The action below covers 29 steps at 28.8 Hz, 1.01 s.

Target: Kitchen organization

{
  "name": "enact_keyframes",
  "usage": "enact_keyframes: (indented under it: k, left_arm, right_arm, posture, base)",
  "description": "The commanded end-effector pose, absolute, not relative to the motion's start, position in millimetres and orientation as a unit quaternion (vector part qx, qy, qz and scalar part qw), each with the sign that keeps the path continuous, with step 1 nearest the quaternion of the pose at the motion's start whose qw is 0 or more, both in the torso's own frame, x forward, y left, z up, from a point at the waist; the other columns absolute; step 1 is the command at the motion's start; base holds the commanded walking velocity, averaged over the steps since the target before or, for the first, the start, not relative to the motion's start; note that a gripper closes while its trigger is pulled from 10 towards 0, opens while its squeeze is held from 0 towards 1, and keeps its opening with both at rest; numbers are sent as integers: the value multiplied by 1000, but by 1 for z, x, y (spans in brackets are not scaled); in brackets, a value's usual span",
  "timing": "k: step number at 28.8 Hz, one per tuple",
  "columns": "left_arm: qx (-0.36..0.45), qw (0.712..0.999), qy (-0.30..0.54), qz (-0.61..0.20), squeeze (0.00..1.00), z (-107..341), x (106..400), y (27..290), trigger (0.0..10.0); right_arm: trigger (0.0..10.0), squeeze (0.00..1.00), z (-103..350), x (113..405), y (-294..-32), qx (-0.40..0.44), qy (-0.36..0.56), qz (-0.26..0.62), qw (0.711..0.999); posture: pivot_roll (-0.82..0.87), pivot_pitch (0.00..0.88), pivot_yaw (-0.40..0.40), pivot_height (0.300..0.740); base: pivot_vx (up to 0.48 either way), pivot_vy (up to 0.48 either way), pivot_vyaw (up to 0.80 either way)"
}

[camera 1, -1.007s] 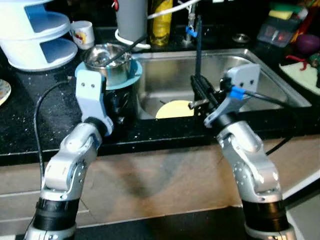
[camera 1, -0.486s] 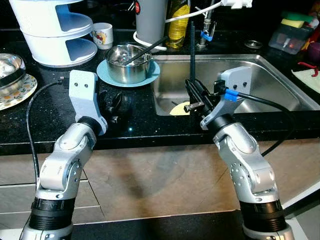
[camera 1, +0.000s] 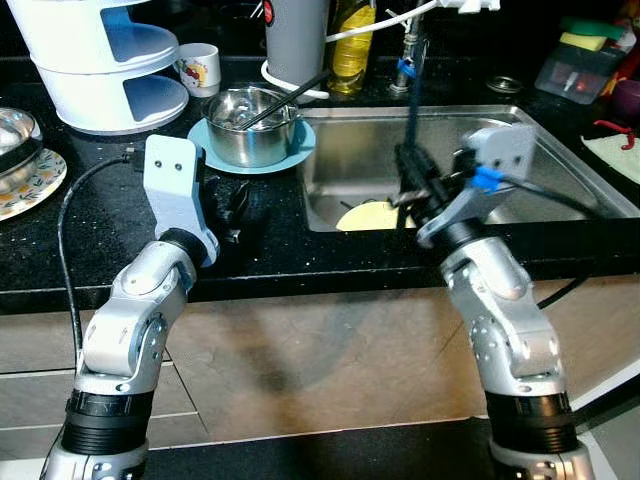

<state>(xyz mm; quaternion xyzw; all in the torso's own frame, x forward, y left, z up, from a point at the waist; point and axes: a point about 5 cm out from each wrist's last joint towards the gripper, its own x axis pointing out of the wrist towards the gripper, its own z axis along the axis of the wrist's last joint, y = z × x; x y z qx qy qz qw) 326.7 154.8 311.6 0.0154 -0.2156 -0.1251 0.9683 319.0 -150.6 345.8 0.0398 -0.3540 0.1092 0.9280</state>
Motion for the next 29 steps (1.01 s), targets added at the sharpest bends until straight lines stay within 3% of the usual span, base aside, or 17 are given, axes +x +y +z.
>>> enact_keyframes:
  k: [1, 13, 23, 29]
  left_arm:
    - [38, 966, -229, -114, 0, 318, 325, 158, 10000]
    - [46, 969, -216, -107, 0, 317, 327, 160, 10000]
    - [72, 960, -203, -178, 0, 312, 323, 154, 10000]
    - [71, 958, -212, -182, 0, 315, 323, 156, 10000]
  right_arm:
    - [10000, 0, 343, 320, -155, 30, -355, 99, 929]
    - [10000, 0, 340, 323, -152, 20, -349, 102, 931]
    - [10000, 0, 345, 323, -153, 15, -364, 98, 926]
    - [10000, 0, 355, 319, -157, 17, -400, 91, 912]
  posture:
    - [4, 228, -12, 740]
    - [8, 206, -9, 740]
    - [7, 201, -8, 740]
    - [7, 201, -8, 740]
  base:
    - [0, 0, 0]
    - [0, 0, 0]
    - [0, 0, 0]
    - [337, 0, 0]
